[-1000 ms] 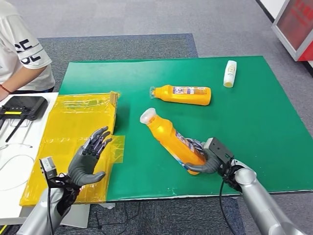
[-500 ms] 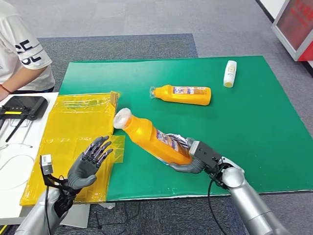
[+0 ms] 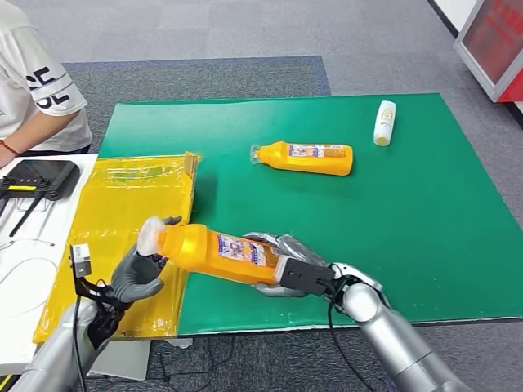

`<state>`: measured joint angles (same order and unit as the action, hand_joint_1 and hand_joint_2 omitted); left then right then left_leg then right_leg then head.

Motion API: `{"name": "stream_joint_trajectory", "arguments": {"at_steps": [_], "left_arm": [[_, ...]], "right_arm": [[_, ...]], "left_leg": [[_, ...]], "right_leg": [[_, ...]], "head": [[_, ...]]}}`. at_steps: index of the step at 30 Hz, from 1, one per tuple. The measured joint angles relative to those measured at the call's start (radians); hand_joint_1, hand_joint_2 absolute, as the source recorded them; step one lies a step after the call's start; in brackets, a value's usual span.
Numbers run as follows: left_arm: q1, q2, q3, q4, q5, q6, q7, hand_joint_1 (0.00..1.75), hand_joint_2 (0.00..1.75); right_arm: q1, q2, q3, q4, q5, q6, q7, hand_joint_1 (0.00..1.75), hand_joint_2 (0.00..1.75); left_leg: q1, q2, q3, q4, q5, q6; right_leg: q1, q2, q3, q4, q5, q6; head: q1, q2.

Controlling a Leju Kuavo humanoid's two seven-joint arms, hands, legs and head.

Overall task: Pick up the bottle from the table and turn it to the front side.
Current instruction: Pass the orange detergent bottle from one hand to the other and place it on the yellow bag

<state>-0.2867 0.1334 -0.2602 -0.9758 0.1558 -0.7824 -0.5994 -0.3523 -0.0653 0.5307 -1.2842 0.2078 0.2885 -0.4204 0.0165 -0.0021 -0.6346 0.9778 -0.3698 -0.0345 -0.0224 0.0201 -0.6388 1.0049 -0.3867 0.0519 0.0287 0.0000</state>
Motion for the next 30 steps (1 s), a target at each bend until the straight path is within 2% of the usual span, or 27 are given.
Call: {"name": "stream_joint_trajectory", "arguments": {"at_steps": [9, 21, 30], "left_arm": [[-0.101, -0.022, -0.088, 0.018, -0.037, -0.003, -0.018, 0.0, 1.75], [-0.155, -0.039, -0.162, 0.029, -0.007, -0.011, -0.018, 0.0, 1.75], [-0.168, -0.044, -0.174, 0.029, 0.009, -0.001, -0.026, 0.0, 1.75]], "right_arm": [[-0.056, 0.037, 0.045, 0.055, -0.041, 0.003, -0.001, 1.75, 1.75], [-0.086, 0.059, 0.056, 0.109, -0.067, -0.002, 0.0, 1.75, 1.75], [-0.087, 0.069, 0.063, 0.131, -0.058, -0.017, 0.011, 1.75, 1.75]], "left_leg": [[0.0, 0.0, 0.0, 0.0, 0.001, 0.0], [0.0, 0.0, 0.0, 0.0, 0.001, 0.0], [0.0, 0.0, 0.0, 0.0, 0.001, 0.0]], "right_leg": [[0.0, 0.0, 0.0, 0.0, 0.001, 0.0], [0.0, 0.0, 0.0, 0.0, 0.001, 0.0], [0.0, 0.0, 0.0, 0.0, 0.001, 0.0]], "head": [[0.0, 0.0], [0.0, 0.0], [0.0, 0.0]]}}
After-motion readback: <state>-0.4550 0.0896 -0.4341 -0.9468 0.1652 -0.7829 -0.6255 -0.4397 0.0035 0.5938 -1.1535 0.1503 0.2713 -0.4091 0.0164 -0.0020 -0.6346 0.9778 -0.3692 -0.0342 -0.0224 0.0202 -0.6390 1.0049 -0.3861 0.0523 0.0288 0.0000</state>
